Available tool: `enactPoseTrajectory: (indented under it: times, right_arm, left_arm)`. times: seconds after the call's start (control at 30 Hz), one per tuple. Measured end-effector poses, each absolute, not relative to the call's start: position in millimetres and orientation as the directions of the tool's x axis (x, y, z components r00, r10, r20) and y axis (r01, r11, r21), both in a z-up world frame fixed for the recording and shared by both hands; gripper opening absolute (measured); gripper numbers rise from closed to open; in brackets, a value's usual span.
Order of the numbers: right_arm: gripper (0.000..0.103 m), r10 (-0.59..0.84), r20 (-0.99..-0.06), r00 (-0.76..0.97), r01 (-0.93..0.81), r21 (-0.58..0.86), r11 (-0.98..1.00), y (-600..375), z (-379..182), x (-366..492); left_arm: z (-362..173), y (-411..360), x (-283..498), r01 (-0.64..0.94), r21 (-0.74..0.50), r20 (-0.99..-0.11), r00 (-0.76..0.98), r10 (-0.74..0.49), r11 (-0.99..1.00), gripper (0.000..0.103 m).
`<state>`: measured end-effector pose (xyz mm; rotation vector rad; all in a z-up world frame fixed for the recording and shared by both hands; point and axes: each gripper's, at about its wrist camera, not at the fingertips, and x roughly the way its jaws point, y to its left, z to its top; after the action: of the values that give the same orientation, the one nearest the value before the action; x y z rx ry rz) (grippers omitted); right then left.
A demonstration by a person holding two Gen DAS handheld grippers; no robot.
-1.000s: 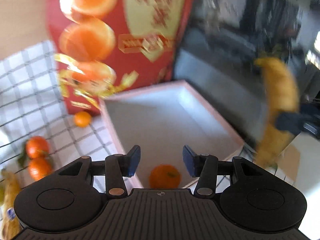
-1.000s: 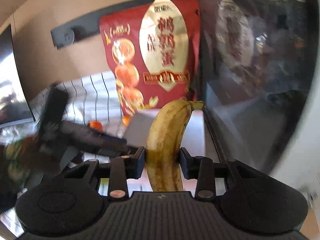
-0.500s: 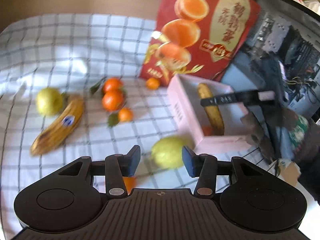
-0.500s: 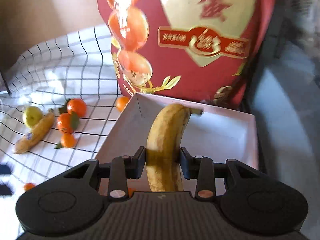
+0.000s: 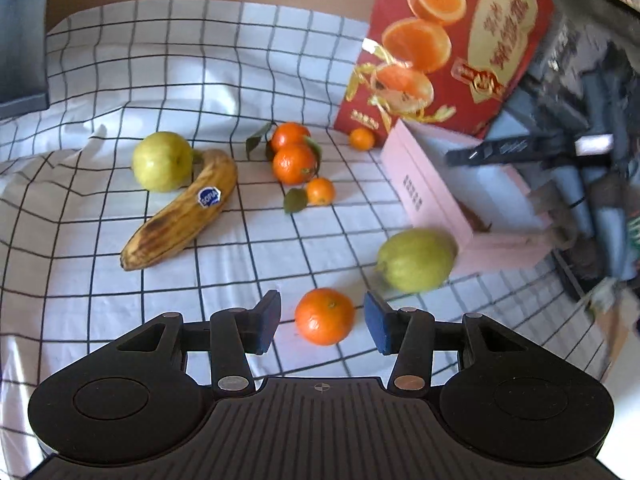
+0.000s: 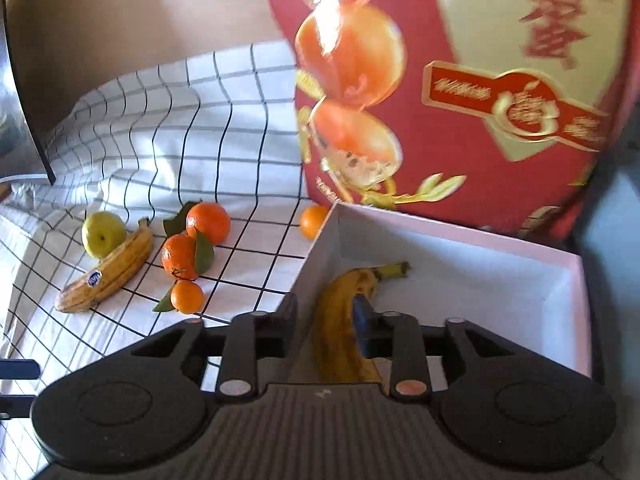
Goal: Organize fruits
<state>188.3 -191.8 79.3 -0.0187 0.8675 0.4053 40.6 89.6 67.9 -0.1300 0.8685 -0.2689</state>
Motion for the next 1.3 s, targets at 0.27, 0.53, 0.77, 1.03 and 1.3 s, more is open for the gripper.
enactPoseTrajectory:
  times: [0.27, 0.53, 0.77, 1.03, 1.3]
  right_arm:
    - [0.059, 0.240, -0.698, 0.675, -0.273, 0.066, 0.960, -195, 103, 116]
    - [0.062, 0.227, -0.667, 0.709, -0.513, -0.267, 0.816, -104, 88, 53]
    - [0.063, 0.183, -0.716, 0.674, -0.630, -0.428, 0.648, -44, 50, 53]
    - [0.068, 0.069, -0.711, 0.699, -0.600, -0.532, 0.597, -37, 27, 73]
    - [0.058, 0.057, -0.721, 0.691, -0.563, -0.487, 0.668, -47, 30, 76]
  left_arm:
    - [54, 77, 38, 0.288, -0.147, -0.751, 0.590, -0.296, 0.946, 0.051]
    - [58, 85, 32, 0.299, -0.161, -0.738, 0.596, -0.315, 0.941, 0.051]
    - [56, 111, 19, 0.223, -0.182, -0.739, 0.612, -0.283, 0.958, 0.051]
    - [52, 137, 8, 0.134, -0.203, -0.747, 0.620, -0.242, 0.970, 0.051]
    - [47, 138, 12, 0.126, -0.224, -0.754, 0.606, -0.254, 0.966, 0.051]
